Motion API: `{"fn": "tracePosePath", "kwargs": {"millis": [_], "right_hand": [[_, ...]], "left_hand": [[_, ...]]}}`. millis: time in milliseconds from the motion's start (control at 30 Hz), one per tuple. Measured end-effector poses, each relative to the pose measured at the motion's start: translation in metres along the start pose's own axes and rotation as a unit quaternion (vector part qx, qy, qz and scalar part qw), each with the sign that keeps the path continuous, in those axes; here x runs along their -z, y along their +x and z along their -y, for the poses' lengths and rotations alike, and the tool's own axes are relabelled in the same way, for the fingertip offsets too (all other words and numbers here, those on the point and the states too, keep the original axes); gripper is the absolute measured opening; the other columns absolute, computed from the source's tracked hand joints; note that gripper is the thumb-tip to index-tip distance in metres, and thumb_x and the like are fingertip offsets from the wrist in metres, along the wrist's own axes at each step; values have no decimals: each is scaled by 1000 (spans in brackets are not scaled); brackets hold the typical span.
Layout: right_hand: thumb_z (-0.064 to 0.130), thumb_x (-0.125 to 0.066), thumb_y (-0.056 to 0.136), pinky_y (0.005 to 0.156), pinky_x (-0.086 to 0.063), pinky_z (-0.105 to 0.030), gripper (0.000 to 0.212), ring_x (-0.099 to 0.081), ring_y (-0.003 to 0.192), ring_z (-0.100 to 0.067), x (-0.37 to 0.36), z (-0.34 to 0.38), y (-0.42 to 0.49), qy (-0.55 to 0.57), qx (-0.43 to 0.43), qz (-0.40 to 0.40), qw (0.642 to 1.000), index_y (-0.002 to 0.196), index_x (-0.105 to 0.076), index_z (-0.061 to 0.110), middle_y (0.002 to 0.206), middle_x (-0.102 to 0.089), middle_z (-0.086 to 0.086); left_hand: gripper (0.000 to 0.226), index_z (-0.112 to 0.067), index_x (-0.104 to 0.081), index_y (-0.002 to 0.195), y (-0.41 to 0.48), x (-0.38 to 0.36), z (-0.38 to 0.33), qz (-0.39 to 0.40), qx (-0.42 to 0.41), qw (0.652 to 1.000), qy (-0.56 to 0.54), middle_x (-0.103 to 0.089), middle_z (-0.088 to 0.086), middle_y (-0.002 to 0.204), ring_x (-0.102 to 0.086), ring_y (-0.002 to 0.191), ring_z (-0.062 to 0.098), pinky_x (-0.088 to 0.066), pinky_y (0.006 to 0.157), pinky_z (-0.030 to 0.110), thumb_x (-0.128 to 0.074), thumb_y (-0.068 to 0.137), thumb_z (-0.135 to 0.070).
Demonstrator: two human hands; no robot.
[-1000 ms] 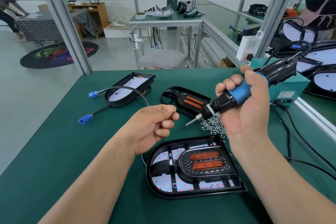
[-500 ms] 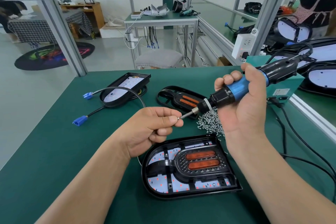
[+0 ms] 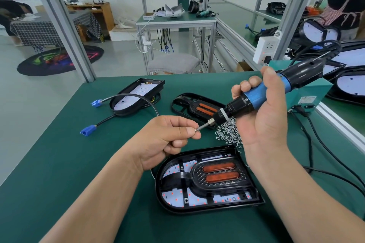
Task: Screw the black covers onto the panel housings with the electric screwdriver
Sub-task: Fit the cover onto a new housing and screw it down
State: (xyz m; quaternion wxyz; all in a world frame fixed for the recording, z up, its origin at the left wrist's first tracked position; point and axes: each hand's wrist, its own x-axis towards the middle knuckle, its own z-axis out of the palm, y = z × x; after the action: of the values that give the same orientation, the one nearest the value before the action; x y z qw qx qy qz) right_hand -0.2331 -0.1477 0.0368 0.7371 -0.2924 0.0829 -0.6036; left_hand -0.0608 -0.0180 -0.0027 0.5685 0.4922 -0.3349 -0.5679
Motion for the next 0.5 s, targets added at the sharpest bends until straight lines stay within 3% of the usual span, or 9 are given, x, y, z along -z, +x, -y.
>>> {"fn": "tracePosePath", "kwargs": {"millis": [267, 500], "right_hand": [[39, -67, 104, 88, -56, -36, 27, -60, 76, -17, -8, -8, -10, -81, 42, -68, 994, 105, -56, 14, 82, -57, 0], [42, -71, 101, 85, -58, -36, 34, -60, 76, -18, -2, -10, -6, -57, 3, -120, 991, 111, -57, 13, 85, -57, -1]], "left_hand": [[24, -3, -73, 101, 4, 5, 3, -83, -45, 992, 78, -78, 24, 99, -40, 49, 8, -30, 42, 15, -78, 78, -9], [12, -12, -80, 92, 7, 6, 5, -99, -79, 989, 76, -78, 23, 98, -41, 49, 9, -32, 43, 16, -79, 80, -10]]}}
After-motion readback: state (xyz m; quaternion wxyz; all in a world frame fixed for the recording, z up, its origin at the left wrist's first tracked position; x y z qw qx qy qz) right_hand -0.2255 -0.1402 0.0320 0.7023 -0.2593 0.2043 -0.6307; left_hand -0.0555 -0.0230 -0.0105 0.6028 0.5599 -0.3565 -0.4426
